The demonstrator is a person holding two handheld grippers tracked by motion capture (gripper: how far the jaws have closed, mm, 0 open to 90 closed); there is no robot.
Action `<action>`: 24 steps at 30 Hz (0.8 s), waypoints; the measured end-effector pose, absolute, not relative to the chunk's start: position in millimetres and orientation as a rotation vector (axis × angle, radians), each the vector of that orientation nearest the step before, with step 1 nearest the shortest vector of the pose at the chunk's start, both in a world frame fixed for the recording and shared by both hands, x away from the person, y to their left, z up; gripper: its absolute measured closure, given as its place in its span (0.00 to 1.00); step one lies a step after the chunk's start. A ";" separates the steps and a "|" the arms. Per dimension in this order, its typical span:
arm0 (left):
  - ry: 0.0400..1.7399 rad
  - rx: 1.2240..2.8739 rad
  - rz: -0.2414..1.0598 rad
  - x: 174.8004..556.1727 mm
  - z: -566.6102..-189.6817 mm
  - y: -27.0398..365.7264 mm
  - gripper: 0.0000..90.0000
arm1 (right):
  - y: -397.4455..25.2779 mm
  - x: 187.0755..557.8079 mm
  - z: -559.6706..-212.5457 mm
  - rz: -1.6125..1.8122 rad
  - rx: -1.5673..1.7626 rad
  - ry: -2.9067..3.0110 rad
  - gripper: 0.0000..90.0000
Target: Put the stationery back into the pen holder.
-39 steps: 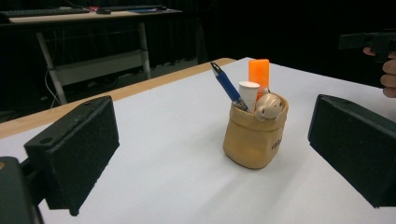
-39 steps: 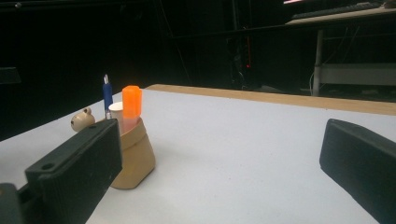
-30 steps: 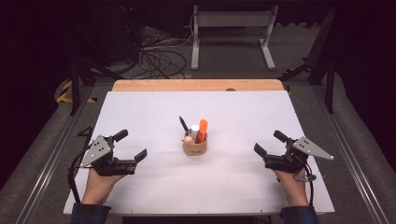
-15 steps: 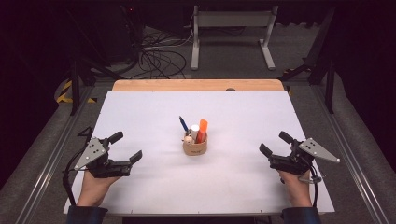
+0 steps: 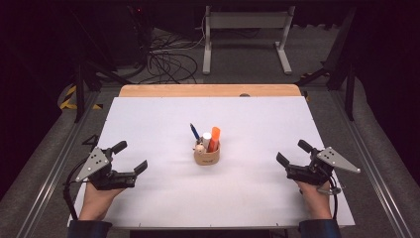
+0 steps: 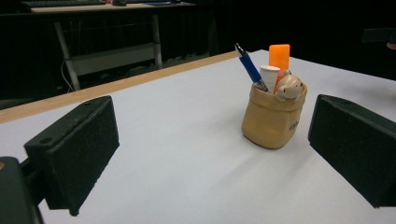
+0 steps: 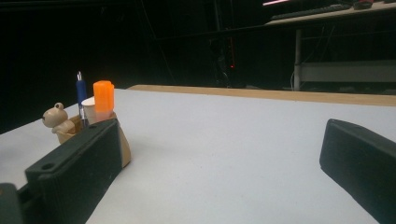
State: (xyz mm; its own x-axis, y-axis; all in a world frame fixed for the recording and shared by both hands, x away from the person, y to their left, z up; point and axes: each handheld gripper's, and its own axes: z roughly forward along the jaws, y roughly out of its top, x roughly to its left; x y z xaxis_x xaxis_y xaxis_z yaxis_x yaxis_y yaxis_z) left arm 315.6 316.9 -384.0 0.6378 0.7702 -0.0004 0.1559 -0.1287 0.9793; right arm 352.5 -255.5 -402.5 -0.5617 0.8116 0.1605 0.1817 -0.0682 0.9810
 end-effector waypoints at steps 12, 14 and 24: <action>0.779 1.649 0.626 316.7 -386.3 318.5 0.03 | -254.6 352.1 -401.4 1.675 1.053 1.727 0.00; 0.780 1.653 0.627 317.3 -387.7 318.6 0.03 | -254.8 352.4 -401.4 1.669 1.045 1.736 0.00; 0.782 1.651 0.623 317.4 -387.6 319.2 0.03 | -252.5 353.1 -401.5 1.655 1.027 1.760 0.00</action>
State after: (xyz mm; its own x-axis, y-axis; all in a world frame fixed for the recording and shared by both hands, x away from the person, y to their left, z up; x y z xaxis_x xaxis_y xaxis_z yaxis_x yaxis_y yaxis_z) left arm 317.4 319.2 -387.6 0.6374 0.7705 -0.0056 0.1658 -0.1301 0.9775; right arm 353.1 -252.5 -401.5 -0.5834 0.8017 0.1301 0.1790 -0.0293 0.9834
